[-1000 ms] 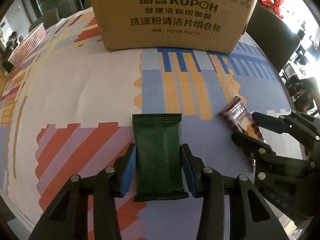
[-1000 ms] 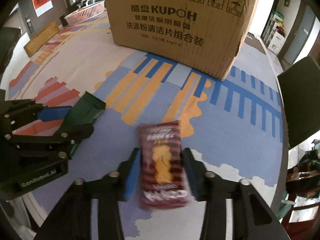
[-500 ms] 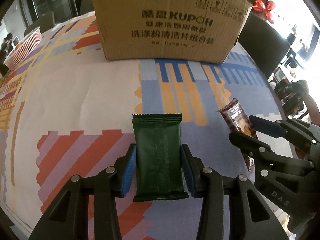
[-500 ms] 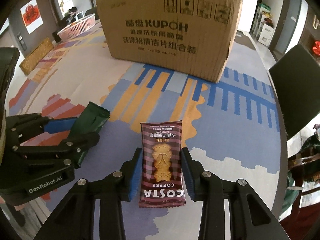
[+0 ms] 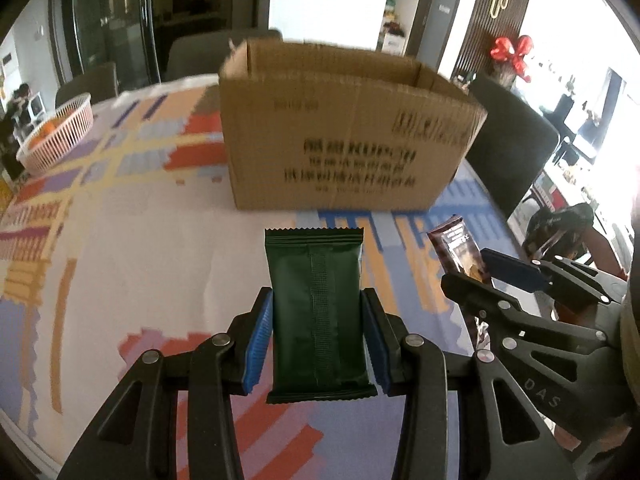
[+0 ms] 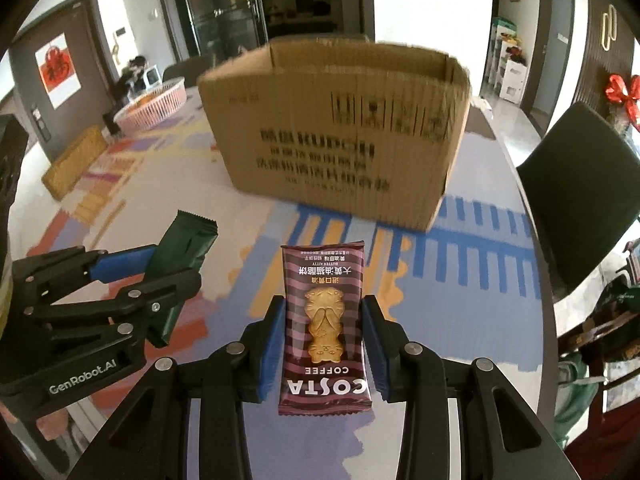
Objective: Organize snacks
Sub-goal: 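Carry both packets over the box and open both tools to drop them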
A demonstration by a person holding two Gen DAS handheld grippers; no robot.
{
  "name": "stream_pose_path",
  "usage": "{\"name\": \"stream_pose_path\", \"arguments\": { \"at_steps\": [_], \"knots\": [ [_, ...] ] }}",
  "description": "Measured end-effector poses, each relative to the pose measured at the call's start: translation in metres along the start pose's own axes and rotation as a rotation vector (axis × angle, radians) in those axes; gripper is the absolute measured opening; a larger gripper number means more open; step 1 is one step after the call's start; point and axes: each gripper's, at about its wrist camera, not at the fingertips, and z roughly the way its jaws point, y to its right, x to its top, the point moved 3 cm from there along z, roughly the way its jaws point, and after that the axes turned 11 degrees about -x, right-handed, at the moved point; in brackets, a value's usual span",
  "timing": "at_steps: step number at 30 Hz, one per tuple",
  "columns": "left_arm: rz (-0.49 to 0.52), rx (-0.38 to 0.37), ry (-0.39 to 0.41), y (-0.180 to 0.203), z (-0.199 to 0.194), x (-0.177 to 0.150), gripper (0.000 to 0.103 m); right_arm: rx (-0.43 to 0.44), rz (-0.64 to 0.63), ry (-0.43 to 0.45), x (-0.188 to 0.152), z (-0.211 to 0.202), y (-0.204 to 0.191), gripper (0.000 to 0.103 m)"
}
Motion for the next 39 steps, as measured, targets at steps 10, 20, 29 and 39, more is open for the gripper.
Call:
{"name": "stream_pose_path", "arguments": {
  "at_steps": [10,20,29,39],
  "knots": [
    [0.054,0.006,0.106,-0.001,-0.030,0.047,0.043,-0.014,0.043,0.115,0.047,-0.028,-0.001,0.039],
    [0.091,0.037,0.196,-0.004,-0.047,0.096,0.043,-0.043,0.054,0.199,0.095,-0.044,0.006,0.039],
    [0.097,0.034,0.181,-0.013,-0.035,0.133,0.043,-0.075,0.052,0.239,0.135,-0.046,0.017,0.039],
    [0.062,0.012,0.132,-0.023,-0.012,0.171,0.043,-0.094,0.054,0.213,0.172,-0.029,0.027,0.039]
  ]
}}
